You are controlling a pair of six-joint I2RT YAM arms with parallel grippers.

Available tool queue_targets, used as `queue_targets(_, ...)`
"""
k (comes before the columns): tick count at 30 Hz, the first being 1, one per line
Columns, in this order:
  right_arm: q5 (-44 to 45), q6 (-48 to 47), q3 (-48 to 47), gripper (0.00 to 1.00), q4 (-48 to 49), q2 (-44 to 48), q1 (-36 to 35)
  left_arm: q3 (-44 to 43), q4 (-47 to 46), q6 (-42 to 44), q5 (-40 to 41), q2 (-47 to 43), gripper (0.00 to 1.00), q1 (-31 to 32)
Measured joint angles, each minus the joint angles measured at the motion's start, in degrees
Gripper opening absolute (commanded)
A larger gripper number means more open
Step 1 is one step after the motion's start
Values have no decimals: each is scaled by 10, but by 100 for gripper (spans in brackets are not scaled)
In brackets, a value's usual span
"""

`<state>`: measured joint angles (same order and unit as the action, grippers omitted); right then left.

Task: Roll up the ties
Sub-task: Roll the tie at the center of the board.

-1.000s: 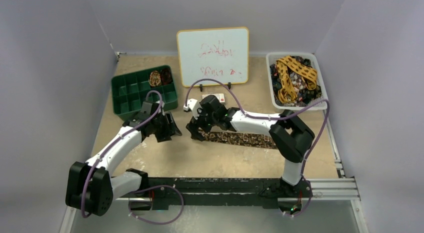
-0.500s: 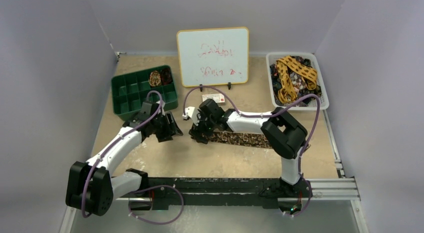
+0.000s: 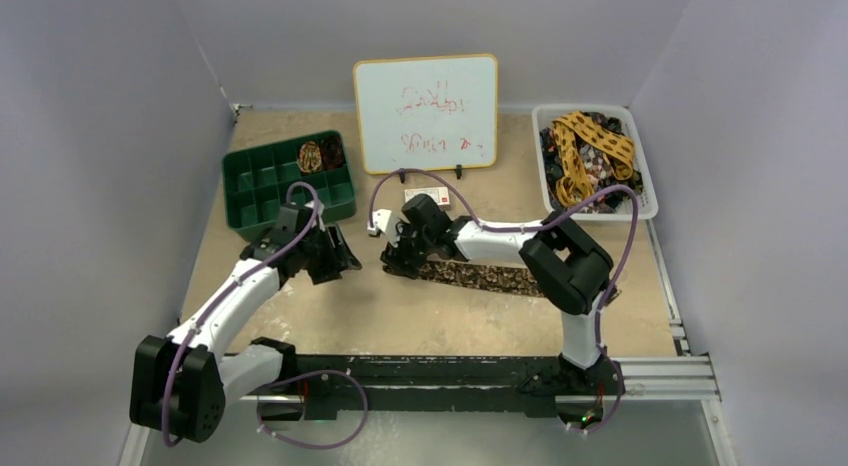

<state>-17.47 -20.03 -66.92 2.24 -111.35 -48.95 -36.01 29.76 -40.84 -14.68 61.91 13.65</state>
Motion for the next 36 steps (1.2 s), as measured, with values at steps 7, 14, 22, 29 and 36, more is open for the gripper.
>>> queue_targets(7, 10, 1, 17, 54, 43, 1, -31, 0, 17, 0, 19, -11, 53, -4)
queue_targets(14, 34, 5, 25, 45, 69, 0, -81, 0, 49, 0, 47, -40, 53, -30)
queue_targets(22, 46, 2, 22, 48, 71, 0, -107, 3, 71, -6, 64, -72, 53, -49)
queue_targets(29, 44, -3, -23, 76, -21, -5, -109, 13, 70, -6, 57, -77, 53, -50)
queue_targets(36, 59, 51, -3, 99, -69, 73, -90, 23, 54, -7, 38, -75, 53, -50)
